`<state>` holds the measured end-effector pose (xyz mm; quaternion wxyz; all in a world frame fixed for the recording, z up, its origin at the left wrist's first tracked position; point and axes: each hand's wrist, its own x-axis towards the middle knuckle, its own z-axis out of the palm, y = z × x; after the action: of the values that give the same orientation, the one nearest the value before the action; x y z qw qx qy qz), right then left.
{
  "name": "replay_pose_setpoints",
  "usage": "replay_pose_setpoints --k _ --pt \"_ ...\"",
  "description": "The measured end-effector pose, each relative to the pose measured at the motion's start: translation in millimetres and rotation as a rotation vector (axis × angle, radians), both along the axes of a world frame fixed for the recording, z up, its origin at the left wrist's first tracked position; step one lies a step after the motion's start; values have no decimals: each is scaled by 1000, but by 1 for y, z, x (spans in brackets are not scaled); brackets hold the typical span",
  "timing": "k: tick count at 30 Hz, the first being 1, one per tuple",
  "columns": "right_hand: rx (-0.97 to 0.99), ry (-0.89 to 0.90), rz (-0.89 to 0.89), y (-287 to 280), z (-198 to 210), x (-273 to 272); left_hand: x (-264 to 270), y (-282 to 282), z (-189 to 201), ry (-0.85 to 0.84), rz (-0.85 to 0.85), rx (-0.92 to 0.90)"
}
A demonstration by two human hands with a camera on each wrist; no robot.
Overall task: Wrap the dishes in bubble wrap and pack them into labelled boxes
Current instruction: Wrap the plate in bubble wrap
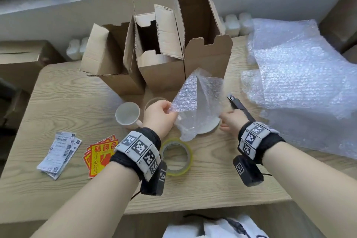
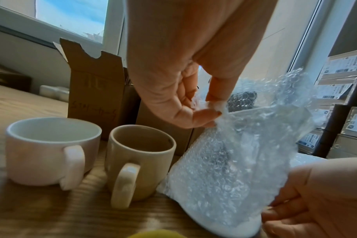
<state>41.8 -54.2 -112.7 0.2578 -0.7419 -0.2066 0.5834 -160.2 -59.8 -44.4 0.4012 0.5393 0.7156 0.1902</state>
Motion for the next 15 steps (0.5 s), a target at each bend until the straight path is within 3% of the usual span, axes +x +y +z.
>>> replay_pose_setpoints --k 4,10,15 --pt "-28 89 -32 7 -8 -3 2 -3 -5 1 57 -47" --pt "-47 47 41 11 -2 -5 6 -2 -7 -18 104 -57" --pt "118 -59 172 5 7 -9 7 1 -9 -69 101 -48"
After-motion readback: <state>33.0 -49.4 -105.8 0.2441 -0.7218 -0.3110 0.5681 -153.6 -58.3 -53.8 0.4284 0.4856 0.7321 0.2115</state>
